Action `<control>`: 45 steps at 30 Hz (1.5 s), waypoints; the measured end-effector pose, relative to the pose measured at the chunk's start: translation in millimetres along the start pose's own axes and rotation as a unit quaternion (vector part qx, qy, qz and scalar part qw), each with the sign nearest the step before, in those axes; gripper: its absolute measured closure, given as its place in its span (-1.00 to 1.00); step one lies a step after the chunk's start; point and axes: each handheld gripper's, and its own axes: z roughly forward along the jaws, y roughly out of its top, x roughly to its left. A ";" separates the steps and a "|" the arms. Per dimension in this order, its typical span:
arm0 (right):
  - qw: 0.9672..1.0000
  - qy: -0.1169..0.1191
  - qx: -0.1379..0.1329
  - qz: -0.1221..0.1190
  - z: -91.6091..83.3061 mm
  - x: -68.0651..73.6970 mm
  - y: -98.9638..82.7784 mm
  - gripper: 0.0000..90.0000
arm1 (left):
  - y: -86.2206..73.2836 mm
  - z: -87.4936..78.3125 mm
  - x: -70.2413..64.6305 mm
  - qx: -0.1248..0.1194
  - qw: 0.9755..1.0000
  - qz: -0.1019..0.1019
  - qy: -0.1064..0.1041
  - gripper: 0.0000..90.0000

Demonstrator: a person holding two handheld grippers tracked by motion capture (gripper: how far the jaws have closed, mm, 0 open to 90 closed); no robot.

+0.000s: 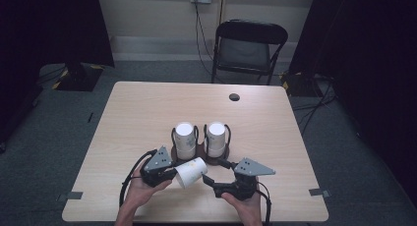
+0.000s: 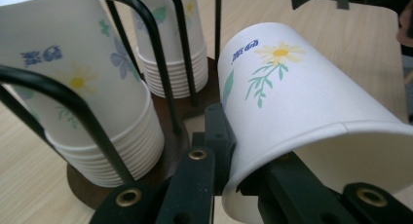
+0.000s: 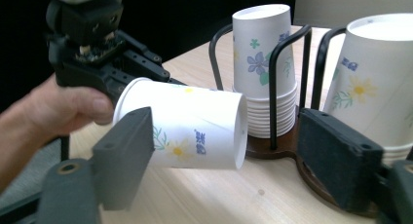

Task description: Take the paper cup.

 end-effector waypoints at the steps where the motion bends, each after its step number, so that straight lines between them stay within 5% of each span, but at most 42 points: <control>1: 1.000 0.003 0.006 -0.009 1.4 1.1 0.4 -0.49 | 1.1 0.2 0.2 0.005 1.000 0.001 -0.004 0.93; 11: 0.995 0.012 0.043 -0.094 10.7 14.7 6.6 -0.43 | 9.4 5.8 2.6 0.055 0.997 0.021 -0.043 0.92; 22: 0.977 0.037 0.104 -0.183 29.1 25.8 11.3 -0.62 | 22.8 9.3 4.3 0.099 0.992 0.033 -0.074 0.92; 33: 0.953 0.045 0.142 -0.265 41.4 34.7 13.0 -0.68 | 24.5 8.4 11.6 0.103 0.991 0.005 -0.084 0.92; 35: 0.946 0.043 0.156 -0.281 45.9 37.1 12.3 -0.69 | 24.9 8.3 11.4 0.106 0.990 0.002 -0.090 0.92; 37: 0.934 0.040 0.176 -0.307 51.6 41.1 10.7 -0.68 | 24.7 8.0 11.5 0.103 0.990 0.001 -0.097 0.93; 39: 0.927 0.034 0.186 -0.325 55.7 42.9 9.7 -0.65 | 24.4 8.9 11.8 0.099 0.990 -0.007 -0.096 0.94; 43: 0.921 0.025 0.188 -0.341 61.9 45.1 7.3 -0.64 | 24.3 8.3 13.5 0.104 0.990 -0.011 -0.096 0.94; 45: 0.921 0.023 0.188 -0.341 63.7 46.4 5.9 -0.59 | 24.9 9.3 13.3 0.103 0.990 -0.011 -0.100 0.94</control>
